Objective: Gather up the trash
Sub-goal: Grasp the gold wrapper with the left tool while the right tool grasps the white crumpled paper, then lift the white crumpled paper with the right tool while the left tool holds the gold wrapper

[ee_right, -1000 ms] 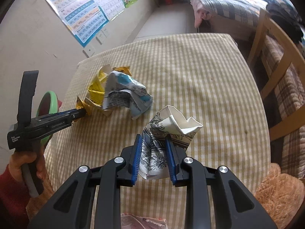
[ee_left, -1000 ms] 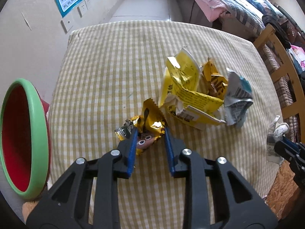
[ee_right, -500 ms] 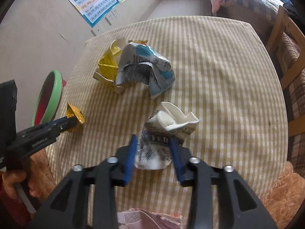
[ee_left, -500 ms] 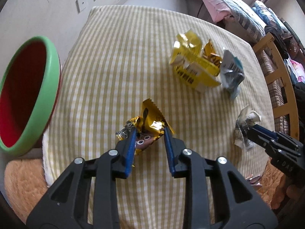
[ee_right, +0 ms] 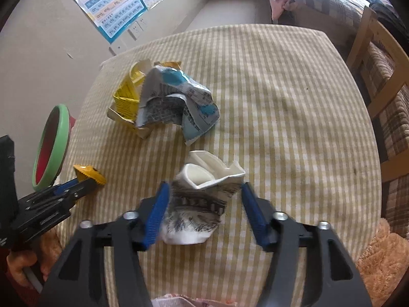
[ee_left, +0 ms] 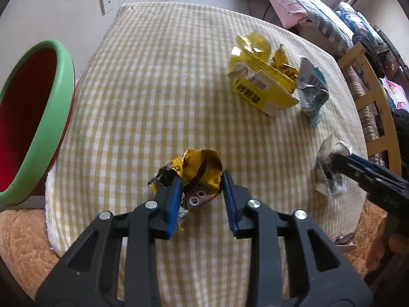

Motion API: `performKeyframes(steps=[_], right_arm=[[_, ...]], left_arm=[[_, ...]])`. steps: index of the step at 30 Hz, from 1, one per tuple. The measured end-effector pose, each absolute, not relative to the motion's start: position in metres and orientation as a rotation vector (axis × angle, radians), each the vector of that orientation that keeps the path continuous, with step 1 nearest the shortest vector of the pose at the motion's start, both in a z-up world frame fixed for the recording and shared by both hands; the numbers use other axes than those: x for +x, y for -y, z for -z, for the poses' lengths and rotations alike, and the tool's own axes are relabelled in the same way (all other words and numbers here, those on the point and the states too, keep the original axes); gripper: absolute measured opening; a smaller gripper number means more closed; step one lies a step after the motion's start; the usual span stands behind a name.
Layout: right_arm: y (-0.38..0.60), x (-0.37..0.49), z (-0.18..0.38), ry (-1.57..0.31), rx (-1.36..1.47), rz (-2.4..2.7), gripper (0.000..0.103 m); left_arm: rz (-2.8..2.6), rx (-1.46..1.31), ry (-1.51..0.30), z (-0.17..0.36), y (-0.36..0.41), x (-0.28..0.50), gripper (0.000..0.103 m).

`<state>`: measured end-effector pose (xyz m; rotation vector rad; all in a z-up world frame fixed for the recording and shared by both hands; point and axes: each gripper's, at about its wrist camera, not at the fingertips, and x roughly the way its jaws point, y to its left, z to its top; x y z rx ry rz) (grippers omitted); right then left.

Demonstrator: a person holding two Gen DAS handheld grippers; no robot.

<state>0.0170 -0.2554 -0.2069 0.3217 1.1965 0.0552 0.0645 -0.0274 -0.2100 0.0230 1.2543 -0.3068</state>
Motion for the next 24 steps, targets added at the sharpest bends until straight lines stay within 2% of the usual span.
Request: performKeyframes(steps=[1, 2, 14, 24], right_arm=[[0.255, 0.016, 0.206, -1.193, 0.334, -0.063, 0.032], [0.254, 0.016, 0.205, -1.193, 0.335, -0.061, 0.009], [0.245, 0.008, 0.159, -1.082, 0.321, -0.115, 0.007], [0.224, 0.015, 0.141, -1.06, 0.274, -0.16, 0.007]], left_arm=[[0.302, 0.03, -1.25, 0.209, 0.028, 0.064, 0.029], [0.299, 0.024, -1.246, 0.207, 0.027, 0.063, 0.029], [0.204, -0.067, -1.093, 0.141, -0.009, 0.051, 0.028], [0.18, -0.086, -1.019, 0.115, -0.025, 0.048, 0.028]])
